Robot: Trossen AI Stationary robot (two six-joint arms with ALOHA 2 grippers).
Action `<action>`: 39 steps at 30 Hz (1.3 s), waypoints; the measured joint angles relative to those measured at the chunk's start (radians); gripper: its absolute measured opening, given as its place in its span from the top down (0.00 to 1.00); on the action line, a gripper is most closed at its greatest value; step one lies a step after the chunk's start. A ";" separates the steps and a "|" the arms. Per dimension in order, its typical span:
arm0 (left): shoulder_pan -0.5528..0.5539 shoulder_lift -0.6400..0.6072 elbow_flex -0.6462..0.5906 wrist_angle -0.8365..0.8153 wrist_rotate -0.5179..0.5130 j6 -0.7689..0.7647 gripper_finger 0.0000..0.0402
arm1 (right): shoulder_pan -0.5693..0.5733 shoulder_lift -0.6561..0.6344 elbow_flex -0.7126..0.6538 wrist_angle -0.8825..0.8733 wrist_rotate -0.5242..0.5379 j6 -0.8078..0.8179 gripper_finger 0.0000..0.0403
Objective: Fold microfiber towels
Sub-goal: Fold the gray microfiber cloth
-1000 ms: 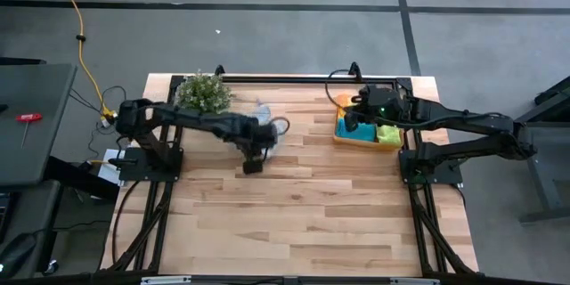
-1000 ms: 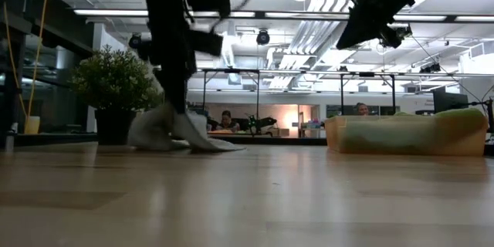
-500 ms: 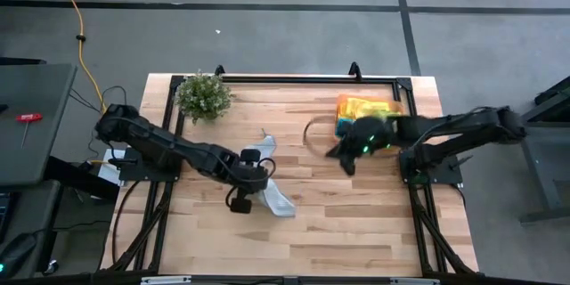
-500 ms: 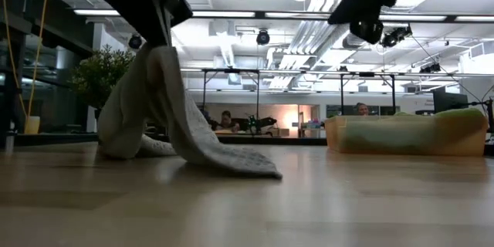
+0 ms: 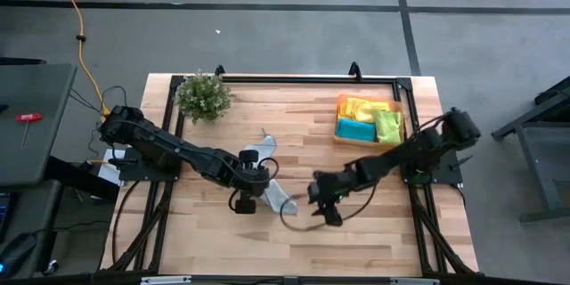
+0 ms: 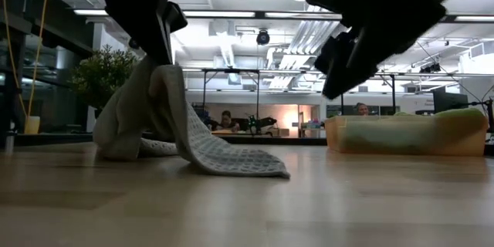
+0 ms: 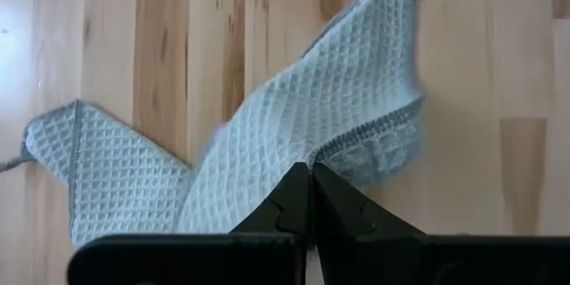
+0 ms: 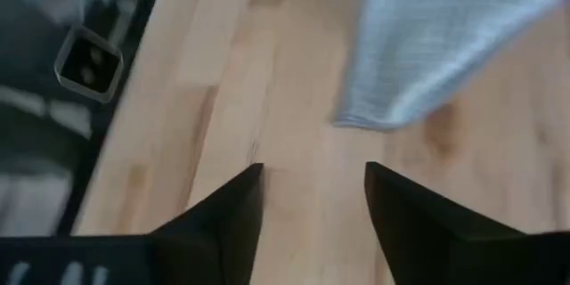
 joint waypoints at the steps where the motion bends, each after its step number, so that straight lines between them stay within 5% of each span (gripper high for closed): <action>1: 0.000 0.000 0.000 0.001 0.000 0.000 1.00 | 0.012 0.026 0.017 -0.002 0.005 -0.030 0.52; 11: 0.000 -0.001 0.000 0.006 0.006 0.000 1.00 | 0.054 0.285 0.255 -0.023 0.233 -0.157 0.50; 21: 0.000 -0.001 0.000 0.032 0.017 0.000 1.00 | 0.050 0.397 0.361 -0.175 0.233 -0.065 0.51; 25: 0.000 -0.001 0.000 0.059 0.017 0.016 1.00 | 0.056 0.395 0.365 -0.239 0.239 -0.004 0.61; 31: 0.000 -0.001 0.000 0.137 0.005 0.151 0.98 | 0.045 0.376 0.366 -0.387 0.218 0.116 0.97; 39: 0.026 0.093 0.000 0.227 -0.046 0.218 0.95 | 0.040 0.315 0.356 -0.603 0.227 0.006 0.99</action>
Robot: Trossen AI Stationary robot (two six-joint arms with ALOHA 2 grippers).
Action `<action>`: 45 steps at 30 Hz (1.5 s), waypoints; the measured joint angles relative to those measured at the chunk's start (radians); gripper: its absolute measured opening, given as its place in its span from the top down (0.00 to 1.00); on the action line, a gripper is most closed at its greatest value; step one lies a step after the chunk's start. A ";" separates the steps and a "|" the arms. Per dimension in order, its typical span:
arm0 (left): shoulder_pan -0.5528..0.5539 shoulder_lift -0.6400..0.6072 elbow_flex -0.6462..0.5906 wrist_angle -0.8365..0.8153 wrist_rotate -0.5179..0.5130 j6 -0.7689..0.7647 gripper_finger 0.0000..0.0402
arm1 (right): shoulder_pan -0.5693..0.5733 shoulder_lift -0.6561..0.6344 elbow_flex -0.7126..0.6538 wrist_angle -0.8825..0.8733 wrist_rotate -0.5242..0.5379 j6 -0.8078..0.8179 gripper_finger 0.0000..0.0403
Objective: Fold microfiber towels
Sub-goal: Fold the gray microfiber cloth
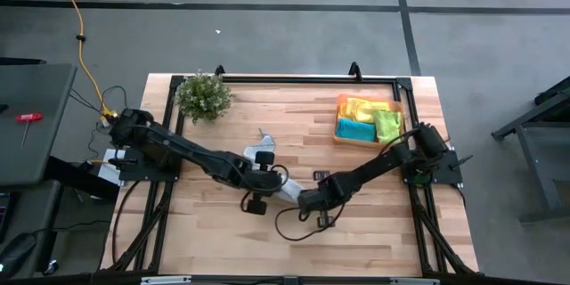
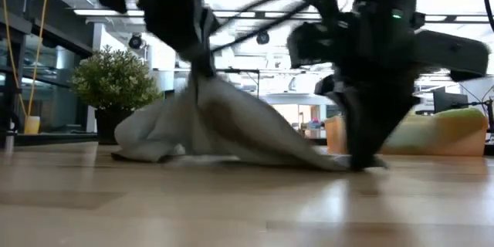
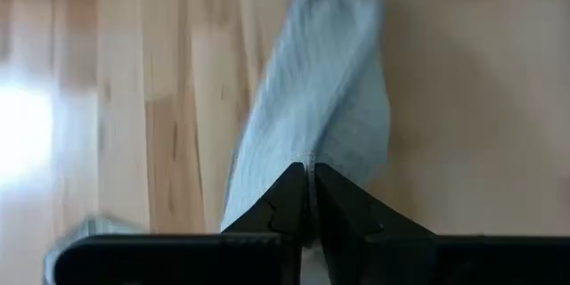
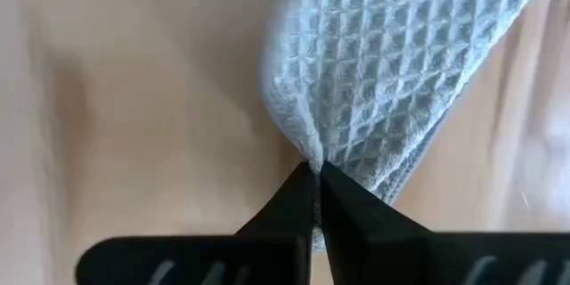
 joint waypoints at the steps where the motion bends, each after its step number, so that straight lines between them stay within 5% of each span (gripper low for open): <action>1: 0.005 0.018 -0.001 -0.009 -0.002 -0.009 0.94 | 0.003 -0.001 -0.001 -0.030 0.000 -0.017 0.99; 13: 0.034 0.163 -0.001 0.061 -0.015 -0.067 0.73 | 0.048 -0.042 -0.002 -0.217 -0.021 -0.121 1.00; 20: 0.075 0.154 -0.001 0.047 -0.016 -0.059 0.64 | 0.048 -0.244 -0.175 -0.149 -0.083 -0.035 1.00; 30: 0.097 0.151 0.001 0.053 0.113 -0.041 0.61 | 0.038 -0.532 -0.426 0.008 -0.092 0.309 1.00; 38: 0.098 0.107 0.003 0.044 0.295 -0.105 0.61 | 0.017 -0.564 -0.463 0.020 -0.073 0.361 1.00; 45: 0.081 0.101 -0.001 0.031 0.330 -0.230 0.61 | -0.020 -0.564 -0.463 0.034 -0.062 0.351 1.00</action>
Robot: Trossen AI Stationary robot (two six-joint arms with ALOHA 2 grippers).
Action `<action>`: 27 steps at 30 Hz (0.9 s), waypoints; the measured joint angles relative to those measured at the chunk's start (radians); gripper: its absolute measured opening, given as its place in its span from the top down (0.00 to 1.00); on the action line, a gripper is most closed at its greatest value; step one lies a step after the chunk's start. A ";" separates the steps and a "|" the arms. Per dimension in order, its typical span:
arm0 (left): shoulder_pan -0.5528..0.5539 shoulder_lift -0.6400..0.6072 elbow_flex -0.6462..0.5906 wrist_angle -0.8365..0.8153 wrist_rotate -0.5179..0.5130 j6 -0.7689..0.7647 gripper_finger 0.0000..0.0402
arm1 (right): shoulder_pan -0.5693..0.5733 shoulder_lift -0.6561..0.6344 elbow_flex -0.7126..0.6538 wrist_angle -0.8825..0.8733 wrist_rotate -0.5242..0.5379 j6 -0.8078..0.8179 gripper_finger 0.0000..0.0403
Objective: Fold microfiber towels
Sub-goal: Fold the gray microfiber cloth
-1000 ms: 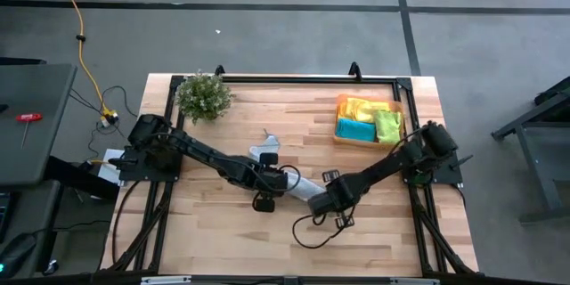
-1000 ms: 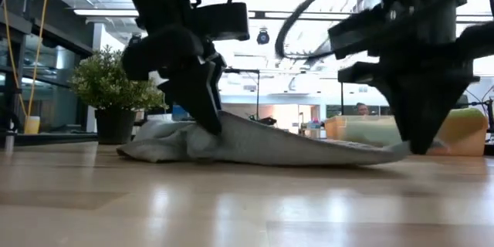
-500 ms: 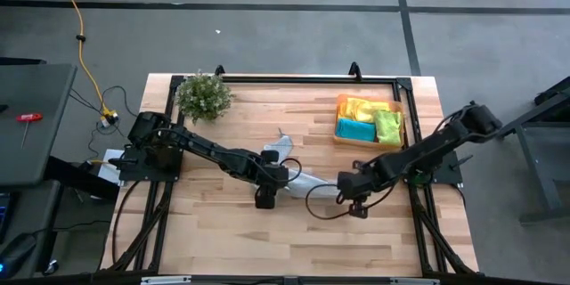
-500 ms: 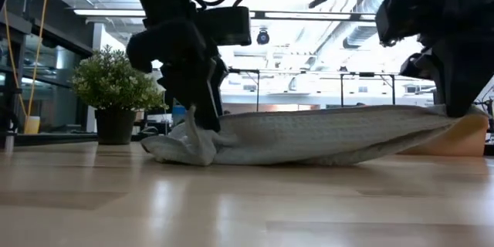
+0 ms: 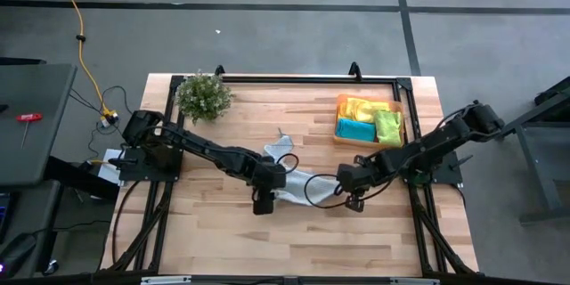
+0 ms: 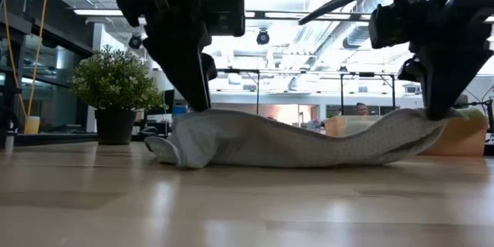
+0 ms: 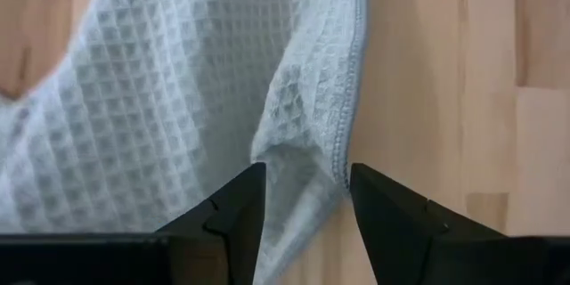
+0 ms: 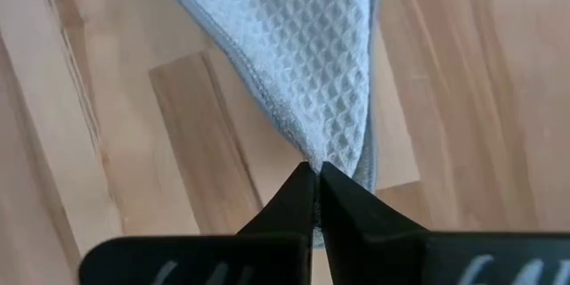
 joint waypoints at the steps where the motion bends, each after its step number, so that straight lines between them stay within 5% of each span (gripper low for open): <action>1: -0.010 0.000 0.000 0.002 -0.006 -0.023 0.61 | -0.003 0.000 0.000 0.001 0.000 -0.009 1.00; 9: -0.100 0.000 0.000 0.013 -0.085 -0.145 0.61 | -0.007 0.000 0.000 0.016 0.000 -0.017 1.00; 27: -0.233 0.064 0.000 0.040 -0.096 -0.330 0.61 | -0.007 0.001 0.000 0.010 0.000 0.011 1.00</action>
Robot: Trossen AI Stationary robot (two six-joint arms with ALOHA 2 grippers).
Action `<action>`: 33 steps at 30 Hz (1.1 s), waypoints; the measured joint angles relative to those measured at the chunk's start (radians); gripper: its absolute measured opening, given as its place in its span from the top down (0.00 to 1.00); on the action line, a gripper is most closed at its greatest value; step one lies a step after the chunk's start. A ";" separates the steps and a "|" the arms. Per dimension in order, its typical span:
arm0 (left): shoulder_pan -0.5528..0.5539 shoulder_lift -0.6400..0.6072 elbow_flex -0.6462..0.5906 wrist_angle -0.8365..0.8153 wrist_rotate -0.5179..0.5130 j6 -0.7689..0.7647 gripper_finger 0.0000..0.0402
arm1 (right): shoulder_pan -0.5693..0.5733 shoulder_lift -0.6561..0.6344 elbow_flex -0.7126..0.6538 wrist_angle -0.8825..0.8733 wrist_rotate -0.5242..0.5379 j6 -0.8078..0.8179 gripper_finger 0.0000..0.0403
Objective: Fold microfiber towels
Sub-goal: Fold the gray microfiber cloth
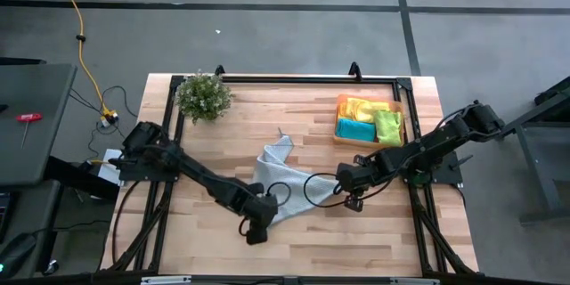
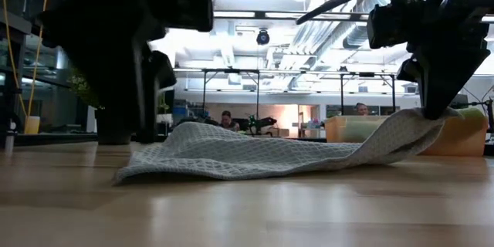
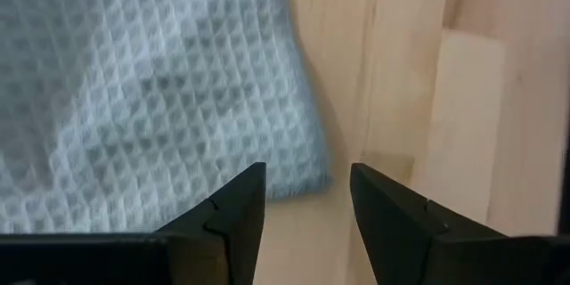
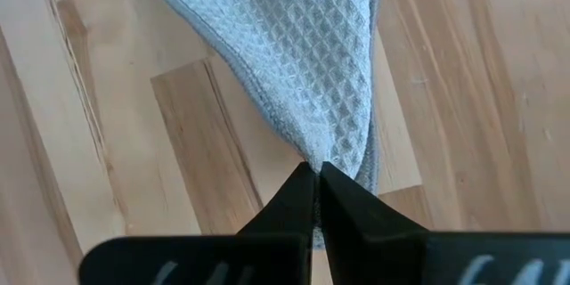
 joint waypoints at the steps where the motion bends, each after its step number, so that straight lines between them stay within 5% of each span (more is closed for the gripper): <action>1: -0.012 0.005 0.000 -0.001 -0.019 -0.003 0.61 | 0.000 0.000 0.000 0.000 0.000 0.000 1.00; 8: -0.074 0.014 0.000 0.057 -0.167 -0.008 0.61 | 0.000 0.000 0.000 -0.003 0.003 -0.001 1.00; 33: -0.104 0.106 0.005 0.068 -0.179 -0.063 0.61 | 0.000 0.000 0.000 0.004 0.019 -0.002 1.00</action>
